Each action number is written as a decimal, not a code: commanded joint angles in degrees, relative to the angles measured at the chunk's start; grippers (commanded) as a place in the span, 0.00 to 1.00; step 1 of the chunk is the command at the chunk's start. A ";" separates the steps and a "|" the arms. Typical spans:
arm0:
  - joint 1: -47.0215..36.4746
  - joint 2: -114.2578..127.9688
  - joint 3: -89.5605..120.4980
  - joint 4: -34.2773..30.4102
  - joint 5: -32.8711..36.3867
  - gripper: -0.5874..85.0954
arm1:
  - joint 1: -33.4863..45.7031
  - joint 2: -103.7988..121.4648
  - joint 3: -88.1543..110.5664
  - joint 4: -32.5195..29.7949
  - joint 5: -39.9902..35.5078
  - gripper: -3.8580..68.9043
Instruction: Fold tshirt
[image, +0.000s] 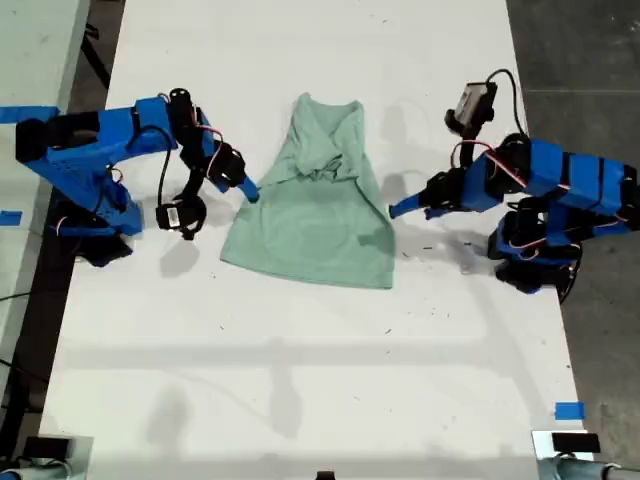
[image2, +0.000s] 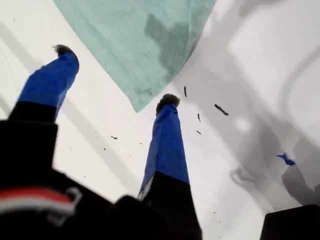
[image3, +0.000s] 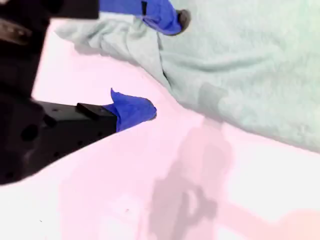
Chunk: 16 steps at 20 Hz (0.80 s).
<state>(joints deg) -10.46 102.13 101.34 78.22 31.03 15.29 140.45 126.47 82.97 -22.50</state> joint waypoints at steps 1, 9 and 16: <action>5.27 8.79 9.14 -3.69 -6.59 0.24 | -4.83 1.41 0.44 -0.18 3.78 0.47; 9.58 9.23 12.57 -7.47 -9.93 0.22 | -7.03 -6.94 10.11 -14.24 6.86 0.45; 9.23 8.79 12.48 -7.73 -9.40 0.21 | -2.90 -32.52 11.16 -34.37 6.77 0.37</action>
<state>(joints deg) -1.49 110.48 114.26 71.10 21.62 10.99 115.14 140.98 52.82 -15.73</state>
